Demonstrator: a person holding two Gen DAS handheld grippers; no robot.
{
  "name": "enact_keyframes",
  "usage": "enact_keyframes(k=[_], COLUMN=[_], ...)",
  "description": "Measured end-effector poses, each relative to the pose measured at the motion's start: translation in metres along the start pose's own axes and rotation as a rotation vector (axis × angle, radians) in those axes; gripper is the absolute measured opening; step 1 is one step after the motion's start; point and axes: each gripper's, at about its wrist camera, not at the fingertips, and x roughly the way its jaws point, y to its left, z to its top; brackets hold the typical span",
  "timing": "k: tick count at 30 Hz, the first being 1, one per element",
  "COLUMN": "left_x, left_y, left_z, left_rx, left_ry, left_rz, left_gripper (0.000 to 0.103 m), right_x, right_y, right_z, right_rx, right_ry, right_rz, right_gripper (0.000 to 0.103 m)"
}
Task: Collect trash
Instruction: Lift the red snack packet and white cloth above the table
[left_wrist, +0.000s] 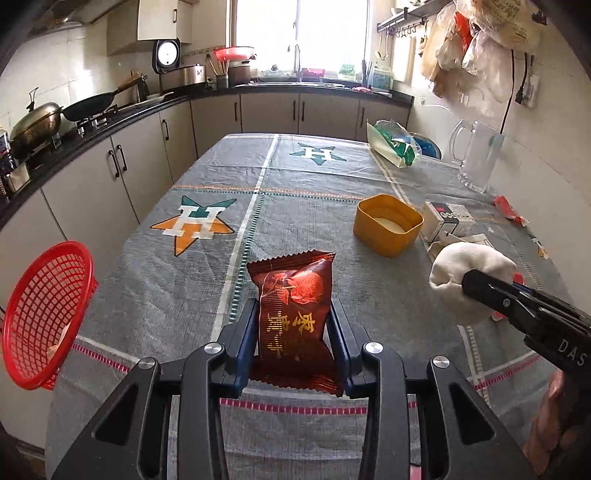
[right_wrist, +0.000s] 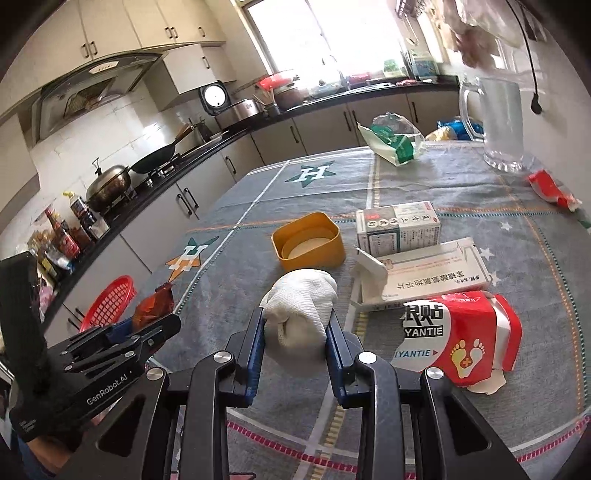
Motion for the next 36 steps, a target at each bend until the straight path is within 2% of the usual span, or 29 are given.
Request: enact_keyframes(k=[10, 36], left_x=[0.001, 0.002], left_y=[-0.003, 0.000], left_z=[-0.004, -0.008], left_rx=[-0.002, -0.001], left_ry=[0.002, 0.015], left_rz=[-0.004, -0.013], left_gripper=[0.035, 0.035], right_x=[0.001, -0.001], right_y=[0.009, 0.018], right_z=[-0.003, -0.006], right_rx=[-0.048, -0.078], right_ry=[0.001, 0.008], right_rz=[0.002, 0.018], right_gripper=[0.033, 0.033])
